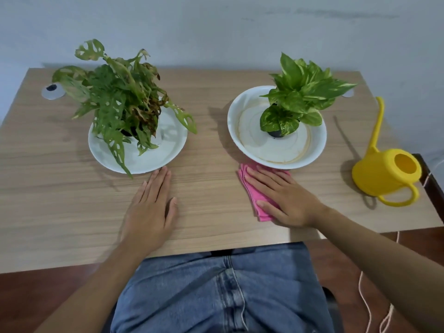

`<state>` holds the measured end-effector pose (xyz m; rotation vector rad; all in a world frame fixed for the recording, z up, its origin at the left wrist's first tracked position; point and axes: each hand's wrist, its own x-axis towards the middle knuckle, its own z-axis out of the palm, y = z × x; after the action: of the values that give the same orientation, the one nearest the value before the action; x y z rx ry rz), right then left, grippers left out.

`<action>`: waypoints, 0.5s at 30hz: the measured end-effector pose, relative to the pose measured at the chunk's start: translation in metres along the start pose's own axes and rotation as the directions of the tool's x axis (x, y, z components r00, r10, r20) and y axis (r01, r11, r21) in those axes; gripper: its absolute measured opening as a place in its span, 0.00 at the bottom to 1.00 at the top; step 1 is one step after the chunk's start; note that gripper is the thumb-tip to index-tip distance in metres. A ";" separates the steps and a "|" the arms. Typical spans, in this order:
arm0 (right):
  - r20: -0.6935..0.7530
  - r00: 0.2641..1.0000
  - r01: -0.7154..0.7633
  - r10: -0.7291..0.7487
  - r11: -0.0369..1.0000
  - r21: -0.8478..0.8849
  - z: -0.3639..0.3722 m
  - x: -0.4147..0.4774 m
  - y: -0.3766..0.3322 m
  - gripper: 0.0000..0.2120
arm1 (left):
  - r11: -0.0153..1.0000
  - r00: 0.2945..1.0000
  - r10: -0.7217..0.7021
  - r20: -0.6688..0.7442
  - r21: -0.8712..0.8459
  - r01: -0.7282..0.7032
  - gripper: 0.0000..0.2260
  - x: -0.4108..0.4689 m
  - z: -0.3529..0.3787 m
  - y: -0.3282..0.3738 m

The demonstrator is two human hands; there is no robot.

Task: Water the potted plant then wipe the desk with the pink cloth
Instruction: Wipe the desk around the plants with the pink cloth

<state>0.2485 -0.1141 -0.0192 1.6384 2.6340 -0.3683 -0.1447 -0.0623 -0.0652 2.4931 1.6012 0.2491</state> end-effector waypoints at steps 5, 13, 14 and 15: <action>0.047 0.999 0.026 -0.023 0.997 -0.066 -0.001 -0.009 0.017 0.35 | 1.000 1.000 -0.002 -0.028 0.001 0.002 0.32 0.001 0.002 0.001; -0.036 0.993 0.114 -0.117 0.991 -0.064 0.013 0.095 -0.065 0.33 | 1.000 1.000 0.005 -0.028 0.000 -0.005 0.32 0.002 0.003 0.003; -0.040 0.992 0.118 -0.120 0.992 -0.050 0.015 0.109 -0.080 0.33 | 1.000 1.000 0.011 -0.023 0.002 -0.011 0.32 0.001 0.002 0.002; -0.046 0.992 0.117 -0.119 0.992 -0.041 0.017 0.119 -0.090 0.34 | 1.000 1.000 0.016 -0.018 -0.003 -0.017 0.32 0.001 0.001 0.001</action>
<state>0.1136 -0.0504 -0.0350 1.5043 2.7633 -0.2816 -0.1430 -0.0622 -0.0657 2.5100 1.5865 0.2765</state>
